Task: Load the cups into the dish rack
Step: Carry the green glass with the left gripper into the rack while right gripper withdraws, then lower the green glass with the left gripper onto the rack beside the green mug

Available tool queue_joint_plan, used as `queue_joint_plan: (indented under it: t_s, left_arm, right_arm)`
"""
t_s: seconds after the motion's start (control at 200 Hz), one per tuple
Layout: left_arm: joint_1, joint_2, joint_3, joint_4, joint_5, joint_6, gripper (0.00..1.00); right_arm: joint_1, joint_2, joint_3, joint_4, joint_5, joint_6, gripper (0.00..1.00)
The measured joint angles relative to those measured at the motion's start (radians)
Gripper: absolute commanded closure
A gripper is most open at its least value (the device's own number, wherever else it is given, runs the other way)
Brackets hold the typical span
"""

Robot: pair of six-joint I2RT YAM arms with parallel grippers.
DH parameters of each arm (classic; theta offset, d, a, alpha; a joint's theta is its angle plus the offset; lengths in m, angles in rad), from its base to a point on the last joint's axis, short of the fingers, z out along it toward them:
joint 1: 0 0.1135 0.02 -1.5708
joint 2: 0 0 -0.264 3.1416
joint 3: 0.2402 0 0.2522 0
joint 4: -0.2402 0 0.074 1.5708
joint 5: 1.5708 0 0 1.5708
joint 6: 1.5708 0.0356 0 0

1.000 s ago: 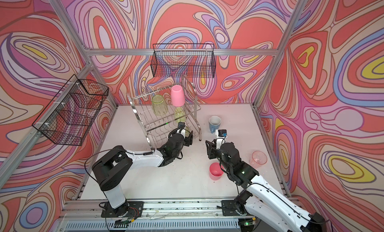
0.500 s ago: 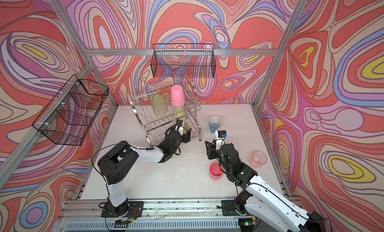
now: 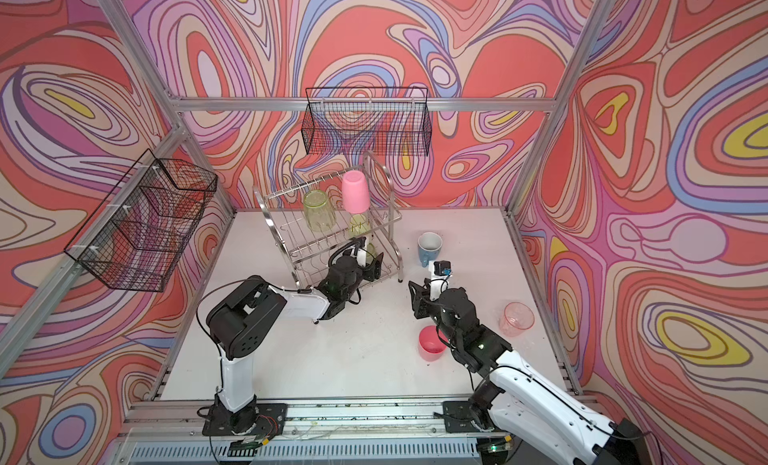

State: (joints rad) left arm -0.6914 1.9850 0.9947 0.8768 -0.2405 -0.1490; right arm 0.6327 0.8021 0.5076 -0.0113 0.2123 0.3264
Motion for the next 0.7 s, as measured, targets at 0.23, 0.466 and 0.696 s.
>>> queue_joint_plan:
  t_s: [0.23, 0.466, 0.696]
  left_arm:
    - [0.026, 0.046, 0.039, 0.011, 0.032, 0.001, 0.31]
    - [0.031, 0.068, 0.064, 0.019, 0.047, 0.014, 0.29]
    - [0.032, 0.080, 0.071, 0.026, 0.054, 0.018, 0.22]
  right_arm:
    - [0.000, 0.013, -0.020, 0.027, 0.000, -0.004, 0.51]
    - [0.000, 0.021, -0.037, 0.066, -0.003, -0.010, 0.51]
    - [0.000, 0.032, -0.041, 0.089, -0.004, -0.019, 0.51]
